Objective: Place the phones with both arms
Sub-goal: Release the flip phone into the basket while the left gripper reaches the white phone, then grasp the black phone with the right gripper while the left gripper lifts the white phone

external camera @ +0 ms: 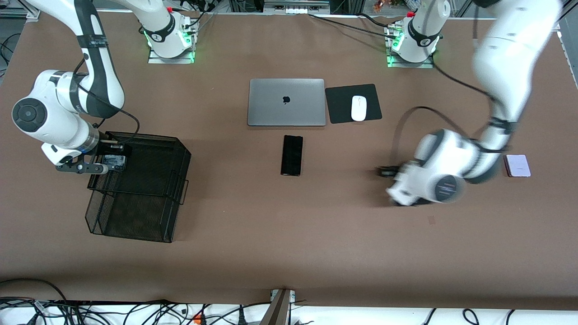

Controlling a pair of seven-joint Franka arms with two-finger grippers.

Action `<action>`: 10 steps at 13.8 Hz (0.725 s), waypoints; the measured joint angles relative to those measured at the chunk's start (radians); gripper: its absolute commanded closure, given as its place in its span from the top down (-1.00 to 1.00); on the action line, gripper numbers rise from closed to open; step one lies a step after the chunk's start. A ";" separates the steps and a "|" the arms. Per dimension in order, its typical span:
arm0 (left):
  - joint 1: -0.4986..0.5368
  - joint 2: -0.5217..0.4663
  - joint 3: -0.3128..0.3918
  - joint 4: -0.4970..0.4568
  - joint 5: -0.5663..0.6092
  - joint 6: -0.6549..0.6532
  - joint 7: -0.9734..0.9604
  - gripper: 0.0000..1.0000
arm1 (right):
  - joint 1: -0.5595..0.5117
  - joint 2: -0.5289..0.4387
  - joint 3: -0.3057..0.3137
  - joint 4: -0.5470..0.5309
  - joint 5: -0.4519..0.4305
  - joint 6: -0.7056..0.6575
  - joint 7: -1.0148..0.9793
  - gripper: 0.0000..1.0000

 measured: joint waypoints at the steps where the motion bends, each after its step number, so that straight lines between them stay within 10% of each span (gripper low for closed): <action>1: 0.097 0.000 0.003 -0.001 0.001 -0.025 0.060 1.00 | 0.001 0.000 0.001 0.017 0.000 -0.005 -0.001 1.00; 4: 0.323 0.003 0.016 -0.010 0.102 -0.041 0.207 1.00 | 0.014 -0.002 0.012 0.126 0.000 -0.122 -0.003 1.00; 10: 0.363 0.003 0.054 -0.011 0.405 0.024 0.337 1.00 | 0.222 -0.002 0.025 0.400 0.034 -0.390 0.199 1.00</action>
